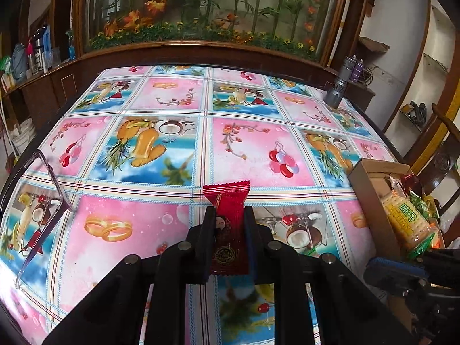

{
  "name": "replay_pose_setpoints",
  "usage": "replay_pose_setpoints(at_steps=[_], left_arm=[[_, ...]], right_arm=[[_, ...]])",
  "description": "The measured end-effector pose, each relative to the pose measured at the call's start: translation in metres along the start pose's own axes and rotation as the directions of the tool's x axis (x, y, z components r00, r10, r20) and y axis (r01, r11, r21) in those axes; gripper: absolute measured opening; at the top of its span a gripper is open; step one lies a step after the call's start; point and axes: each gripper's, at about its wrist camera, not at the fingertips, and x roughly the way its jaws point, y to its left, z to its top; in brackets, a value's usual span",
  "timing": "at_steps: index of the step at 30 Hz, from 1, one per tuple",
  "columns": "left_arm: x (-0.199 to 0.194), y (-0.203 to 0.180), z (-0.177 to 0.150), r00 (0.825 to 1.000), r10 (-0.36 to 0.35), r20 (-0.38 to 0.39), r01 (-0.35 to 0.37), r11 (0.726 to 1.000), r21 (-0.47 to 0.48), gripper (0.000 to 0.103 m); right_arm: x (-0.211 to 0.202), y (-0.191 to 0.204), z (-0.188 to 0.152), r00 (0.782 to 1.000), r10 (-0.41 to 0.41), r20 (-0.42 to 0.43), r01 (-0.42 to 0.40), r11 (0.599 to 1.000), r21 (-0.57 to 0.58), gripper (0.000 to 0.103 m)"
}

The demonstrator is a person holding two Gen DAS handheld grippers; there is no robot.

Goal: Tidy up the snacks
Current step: 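Grasp a clear packet with a green label using the right tool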

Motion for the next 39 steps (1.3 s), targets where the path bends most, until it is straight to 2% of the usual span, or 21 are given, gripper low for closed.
replay_pose_setpoints(at_steps=[1,3,5,8,14,15,16,19,21,22,25,26,29,33,34,35,37,39], left_arm=[[0.000,0.002,0.001,1.000,0.001,0.001,-0.001,1.000,-0.005,0.017],[-0.001,0.005,0.003,1.000,-0.002,0.003,0.002,1.000,-0.019,0.017],[-0.003,0.009,0.004,1.000,-0.005,0.008,0.005,1.000,-0.030,0.017],[-0.004,0.012,0.005,1.000,-0.015,0.011,0.016,0.999,-0.041,0.017],[-0.010,0.015,0.007,0.999,-0.029,0.023,0.030,0.998,-0.050,0.017],[-0.010,0.015,0.007,0.999,-0.029,0.023,0.030,0.998,-0.052,0.017],[-0.010,0.015,0.007,0.999,-0.026,0.022,0.027,0.998,-0.052,0.017],[-0.010,0.014,0.006,0.999,-0.027,0.017,0.028,0.998,-0.051,0.017],[-0.010,0.011,0.006,0.999,-0.024,0.021,0.025,0.999,-0.043,0.017],[-0.011,0.010,0.006,0.999,-0.023,0.024,0.024,0.999,-0.038,0.017],[-0.011,0.006,0.005,0.999,-0.022,0.032,0.023,0.999,-0.027,0.017],[-0.011,0.005,0.005,0.999,-0.017,0.033,0.018,1.000,-0.022,0.017],[-0.007,0.003,0.004,1.000,-0.013,0.022,0.013,1.000,-0.020,0.017],[-0.003,0.003,0.003,1.000,-0.004,0.011,0.004,1.000,-0.018,0.017],[-0.004,0.004,0.004,1.000,-0.007,0.011,0.007,1.000,-0.022,0.017],[-0.004,0.005,0.004,1.000,-0.008,0.013,0.008,1.000,-0.027,0.017],[-0.004,0.008,0.005,1.000,-0.012,0.013,0.012,0.999,-0.038,0.017],[-0.005,0.010,0.006,1.000,-0.015,0.015,0.016,0.999,-0.048,0.017]], right_arm=[[0.001,0.000,0.000,1.000,0.004,-0.006,-0.004,1.000,-0.001,0.009],[0.005,0.005,0.000,1.000,0.006,-0.024,-0.006,1.000,-0.020,0.018],[0.010,0.009,0.000,0.999,-0.002,-0.039,0.001,1.000,-0.025,0.037],[0.021,0.022,0.001,0.997,-0.023,-0.073,0.019,0.998,-0.061,0.049],[0.049,0.031,-0.001,0.977,-0.157,-0.142,0.144,0.985,-0.100,0.048],[0.052,0.032,-0.002,0.975,-0.167,-0.148,0.152,0.983,-0.104,0.045],[0.055,0.032,-0.003,0.973,-0.171,-0.153,0.154,0.981,-0.114,0.037],[0.054,0.037,-0.008,0.973,-0.188,-0.135,0.166,0.973,-0.158,0.031],[0.048,0.035,-0.007,0.981,-0.159,-0.110,0.143,0.979,-0.143,0.026],[0.044,0.034,-0.006,0.983,-0.155,-0.096,0.141,0.980,-0.137,0.019],[0.028,0.025,-0.003,0.991,-0.128,-0.041,0.124,0.987,-0.100,0.015],[0.025,0.023,-0.002,0.991,-0.125,-0.040,0.121,0.988,-0.093,0.005],[0.029,0.018,-0.001,0.991,-0.119,-0.060,0.113,0.990,-0.087,0.006],[0.030,0.008,0.003,0.992,-0.088,-0.092,0.088,0.996,-0.005,0.007],[0.030,0.005,0.004,0.993,-0.079,-0.091,0.081,0.997,0.014,0.014],[0.030,0.001,0.004,0.994,-0.063,-0.087,0.068,0.996,0.052,0.026],[0.030,-0.006,0.005,0.995,-0.040,-0.095,0.051,0.992,0.119,0.042],[0.032,-0.011,0.006,0.994,-0.023,-0.103,0.041,0.985,0.170,0.043]])
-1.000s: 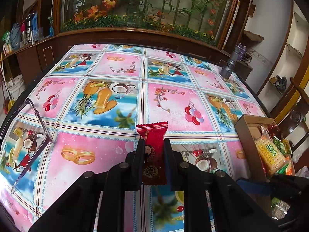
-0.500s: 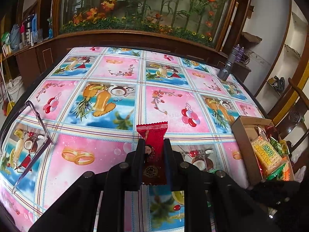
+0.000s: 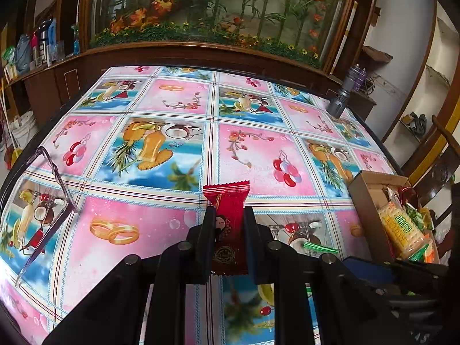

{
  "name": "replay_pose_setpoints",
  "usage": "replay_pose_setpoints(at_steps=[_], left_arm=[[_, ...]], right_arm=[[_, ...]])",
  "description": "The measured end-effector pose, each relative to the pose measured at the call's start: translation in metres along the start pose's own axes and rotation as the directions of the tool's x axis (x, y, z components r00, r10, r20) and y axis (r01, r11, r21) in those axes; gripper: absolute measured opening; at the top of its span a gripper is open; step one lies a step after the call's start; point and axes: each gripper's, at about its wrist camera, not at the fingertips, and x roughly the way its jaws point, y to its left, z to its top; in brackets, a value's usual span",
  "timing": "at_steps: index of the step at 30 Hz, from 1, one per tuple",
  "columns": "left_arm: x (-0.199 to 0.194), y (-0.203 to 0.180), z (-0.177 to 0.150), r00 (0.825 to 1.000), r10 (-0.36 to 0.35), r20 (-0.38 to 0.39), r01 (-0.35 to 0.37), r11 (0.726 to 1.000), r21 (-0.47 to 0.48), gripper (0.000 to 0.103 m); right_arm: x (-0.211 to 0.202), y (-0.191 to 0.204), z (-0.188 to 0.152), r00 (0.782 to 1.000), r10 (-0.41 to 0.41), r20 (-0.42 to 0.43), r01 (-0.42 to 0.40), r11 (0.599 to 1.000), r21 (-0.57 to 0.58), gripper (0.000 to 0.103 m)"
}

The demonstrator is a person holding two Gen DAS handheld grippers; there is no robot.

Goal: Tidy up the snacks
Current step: 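Grasp a clear packet with a green label using the right tool, then carry both held packets from the pile over the box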

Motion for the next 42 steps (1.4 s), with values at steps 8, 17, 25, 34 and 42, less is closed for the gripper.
replay_pose_setpoints(at_steps=[8,17,25,34,42], left_arm=[[-0.008,0.006,0.004,1.000,-0.005,0.021,0.005,1.000,-0.014,0.017],[-0.009,0.003,0.003,1.000,-0.021,0.019,0.021,1.000,-0.014,0.017],[-0.006,-0.004,0.000,0.999,-0.032,0.012,0.032,0.999,0.009,0.017],[-0.010,-0.028,-0.007,0.997,-0.056,0.052,0.051,0.995,0.085,0.017],[-0.022,-0.051,-0.015,0.991,-0.033,0.129,0.010,0.985,0.174,0.017]], right_arm=[[0.018,0.010,0.007,0.996,-0.080,-0.025,0.081,0.996,0.025,0.043],[0.032,0.041,-0.007,0.956,-0.287,0.053,0.292,0.932,-0.214,0.031],[-0.011,0.026,-0.002,0.975,-0.146,0.166,0.169,0.976,-0.137,0.021],[-0.047,0.007,0.005,0.956,-0.008,0.294,0.017,0.999,-0.030,0.022],[-0.054,0.000,0.007,0.949,-0.006,0.316,0.004,1.000,0.007,0.022]])
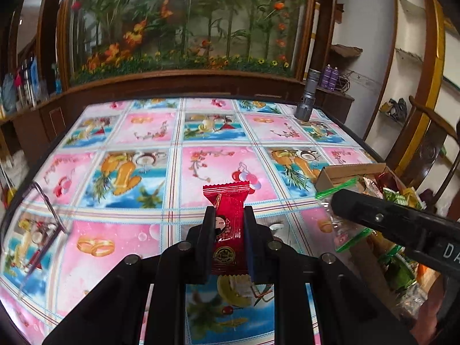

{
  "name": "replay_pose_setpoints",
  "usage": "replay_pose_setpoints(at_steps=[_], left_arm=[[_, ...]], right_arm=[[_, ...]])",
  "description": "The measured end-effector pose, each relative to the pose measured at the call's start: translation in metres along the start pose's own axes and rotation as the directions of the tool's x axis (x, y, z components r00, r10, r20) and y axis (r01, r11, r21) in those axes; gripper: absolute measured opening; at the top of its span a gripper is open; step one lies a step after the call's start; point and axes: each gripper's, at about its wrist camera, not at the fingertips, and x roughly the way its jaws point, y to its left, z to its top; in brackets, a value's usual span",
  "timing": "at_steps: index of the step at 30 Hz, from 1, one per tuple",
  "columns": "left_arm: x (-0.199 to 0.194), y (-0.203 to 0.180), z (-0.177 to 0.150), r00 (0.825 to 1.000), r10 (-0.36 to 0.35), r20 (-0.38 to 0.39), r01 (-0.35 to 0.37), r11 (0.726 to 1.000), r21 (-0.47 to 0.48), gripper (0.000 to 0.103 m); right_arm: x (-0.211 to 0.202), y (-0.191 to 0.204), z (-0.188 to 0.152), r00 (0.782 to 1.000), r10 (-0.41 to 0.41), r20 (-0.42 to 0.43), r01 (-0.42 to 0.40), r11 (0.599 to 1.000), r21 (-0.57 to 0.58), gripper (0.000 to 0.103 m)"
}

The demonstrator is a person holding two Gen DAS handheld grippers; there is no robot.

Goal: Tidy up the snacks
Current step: 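Carry both held packets from the pile over the box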

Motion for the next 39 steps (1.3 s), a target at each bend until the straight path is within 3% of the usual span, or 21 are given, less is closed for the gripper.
replay_pose_setpoints(at_steps=[16,39], left_arm=[[-0.012,-0.017,-0.001,0.993,0.083,0.089,-0.093,0.990,0.105,0.017],[-0.015,-0.024,-0.002,0.993,0.064,0.099,-0.076,0.989,0.124,0.018]], right_arm=[[0.002,-0.003,0.000,1.000,-0.016,0.007,0.016,1.000,-0.001,0.022],[-0.008,-0.013,0.003,0.999,-0.014,0.038,0.012,0.999,0.040,0.022]])
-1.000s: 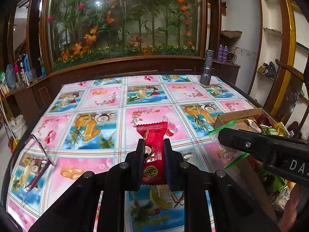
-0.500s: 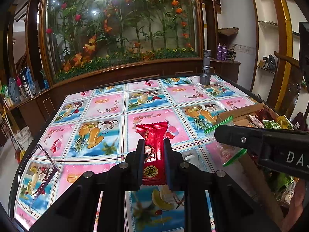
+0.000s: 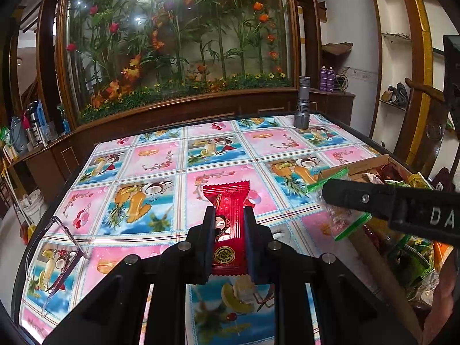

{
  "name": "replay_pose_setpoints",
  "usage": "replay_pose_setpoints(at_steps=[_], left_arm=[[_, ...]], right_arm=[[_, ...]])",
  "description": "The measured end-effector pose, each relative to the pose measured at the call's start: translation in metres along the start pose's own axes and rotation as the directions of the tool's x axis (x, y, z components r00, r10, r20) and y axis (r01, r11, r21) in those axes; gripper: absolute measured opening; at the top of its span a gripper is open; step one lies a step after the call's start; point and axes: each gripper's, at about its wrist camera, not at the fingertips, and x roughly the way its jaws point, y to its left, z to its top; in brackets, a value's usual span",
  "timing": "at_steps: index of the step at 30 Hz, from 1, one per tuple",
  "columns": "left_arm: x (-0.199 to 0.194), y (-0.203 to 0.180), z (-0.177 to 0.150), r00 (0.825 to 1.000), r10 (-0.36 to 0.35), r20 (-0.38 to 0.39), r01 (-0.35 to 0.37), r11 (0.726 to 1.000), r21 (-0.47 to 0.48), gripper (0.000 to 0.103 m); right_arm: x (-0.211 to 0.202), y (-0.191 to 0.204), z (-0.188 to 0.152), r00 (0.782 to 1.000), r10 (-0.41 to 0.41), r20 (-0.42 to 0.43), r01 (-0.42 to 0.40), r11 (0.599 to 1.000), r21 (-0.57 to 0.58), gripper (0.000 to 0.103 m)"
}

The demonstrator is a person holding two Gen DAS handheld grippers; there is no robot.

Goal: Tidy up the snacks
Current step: 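Carry both held packets from the pile over the box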

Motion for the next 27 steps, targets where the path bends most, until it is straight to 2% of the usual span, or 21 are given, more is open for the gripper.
replay_pose_setpoints(at_steps=[6,13,16,18,25,27], left_arm=[[0.002,-0.003,-0.003,0.999,-0.049,-0.019,0.049,0.999,-0.019,0.018],[-0.010,-0.014,-0.005,0.990,-0.134,-0.033,0.131,0.989,-0.064,0.017],[-0.018,-0.025,-0.009,0.989,-0.148,-0.028,0.147,0.988,-0.056,0.017],[-0.027,-0.035,-0.012,0.987,-0.160,-0.019,0.159,0.986,-0.043,0.017],[-0.040,-0.062,-0.017,0.976,-0.215,-0.020,0.214,0.976,-0.043,0.017],[-0.043,-0.072,-0.015,0.964,-0.266,-0.021,0.265,0.963,-0.059,0.017]], right_arm=[[-0.014,-0.017,-0.003,0.999,-0.025,0.038,0.023,0.999,0.045,0.022],[-0.060,-0.034,-0.016,0.990,-0.062,0.125,0.056,0.997,0.049,0.022],[-0.075,-0.052,-0.025,0.990,-0.060,0.126,0.052,0.996,0.068,0.021],[-0.090,-0.065,-0.029,0.990,-0.023,0.138,0.010,0.995,0.097,0.022],[-0.128,-0.115,-0.033,0.976,-0.062,0.207,0.031,0.988,0.154,0.021],[-0.129,-0.134,-0.036,0.977,-0.066,0.201,0.027,0.981,0.190,0.021]])
